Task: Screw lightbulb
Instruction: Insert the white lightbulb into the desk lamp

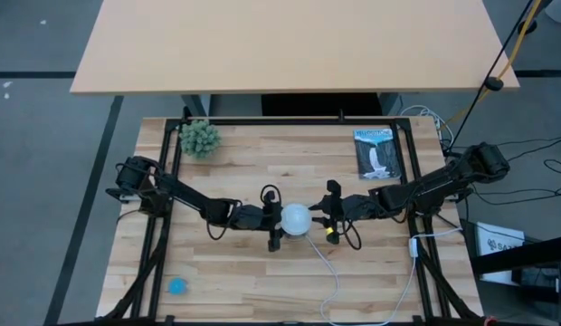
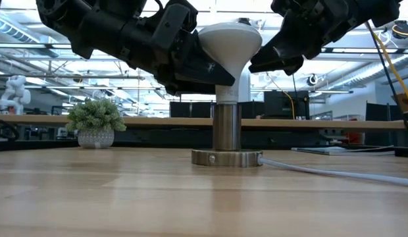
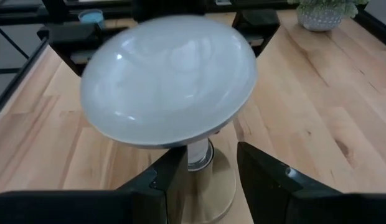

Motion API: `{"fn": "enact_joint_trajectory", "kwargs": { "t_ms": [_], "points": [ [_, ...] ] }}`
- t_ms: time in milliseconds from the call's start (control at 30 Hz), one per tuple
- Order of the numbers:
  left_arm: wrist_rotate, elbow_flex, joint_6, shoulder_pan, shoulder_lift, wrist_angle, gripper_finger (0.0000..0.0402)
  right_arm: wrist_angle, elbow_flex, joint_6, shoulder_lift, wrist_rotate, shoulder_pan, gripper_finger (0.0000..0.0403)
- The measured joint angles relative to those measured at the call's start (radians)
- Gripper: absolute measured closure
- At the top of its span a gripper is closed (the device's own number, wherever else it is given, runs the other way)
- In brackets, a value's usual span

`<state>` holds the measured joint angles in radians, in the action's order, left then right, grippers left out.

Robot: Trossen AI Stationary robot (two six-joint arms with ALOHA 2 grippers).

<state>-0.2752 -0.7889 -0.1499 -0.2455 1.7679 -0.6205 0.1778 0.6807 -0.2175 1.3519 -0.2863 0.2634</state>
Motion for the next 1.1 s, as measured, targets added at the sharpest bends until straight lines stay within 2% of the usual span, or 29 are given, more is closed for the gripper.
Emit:
{"fn": "enact_joint_trajectory", "kwargs": {
  "t_ms": [133, 333, 533, 633, 733, 833, 900, 1000, 1100],
  "points": [
    [0.0, 0.0, 0.001, -0.002, 0.0, 0.007, 0.0181, -0.045, 0.0, -0.035, -0.008, 0.0, 0.0, 0.0273],
    [0.0, 0.0, 0.002, -0.002, 0.0, 0.008, 0.0181, -0.171, 0.0, -0.171, -0.006, -0.002, 0.0, 0.0273],
    [0.0, 0.0, 0.002, -0.002, 0.0, 0.007, 0.0181, -0.136, -0.004, -0.22, 0.039, -0.043, 0.004, 0.0273],
    [0.0, 0.0, 0.003, -0.002, 0.0, 0.007, 0.0181, -0.047, -0.048, -0.24, 0.073, -0.104, 0.022, 0.0279],
    [0.0, 0.0, 0.003, -0.002, 0.0, 0.008, 0.0181, 0.047, -0.107, -0.279, 0.08, -0.094, 0.03, 0.0308],
    [0.0, 0.0, 0.003, -0.002, 0.0, 0.007, 0.0181, 0.197, -0.193, -0.301, 0.078, -0.035, 0.032, 0.0355],
    [0.0, 0.0, 0.004, -0.002, 0.0, 0.007, 0.0181, 0.414, -0.262, -0.27, 0.078, 0.029, 0.024, 0.0387],
    [0.0, 0.0, 0.005, -0.002, 0.0, 0.007, 0.0181, 0.725, -0.357, -0.2, 0.077, 0.109, -0.009, 0.0396],
    [0.0, 0.0, 0.005, -0.002, 0.0, 0.007, 0.0181, 0.776, -0.394, -0.114, 0.077, 0.094, -0.048, 0.0395]
  ]
}}
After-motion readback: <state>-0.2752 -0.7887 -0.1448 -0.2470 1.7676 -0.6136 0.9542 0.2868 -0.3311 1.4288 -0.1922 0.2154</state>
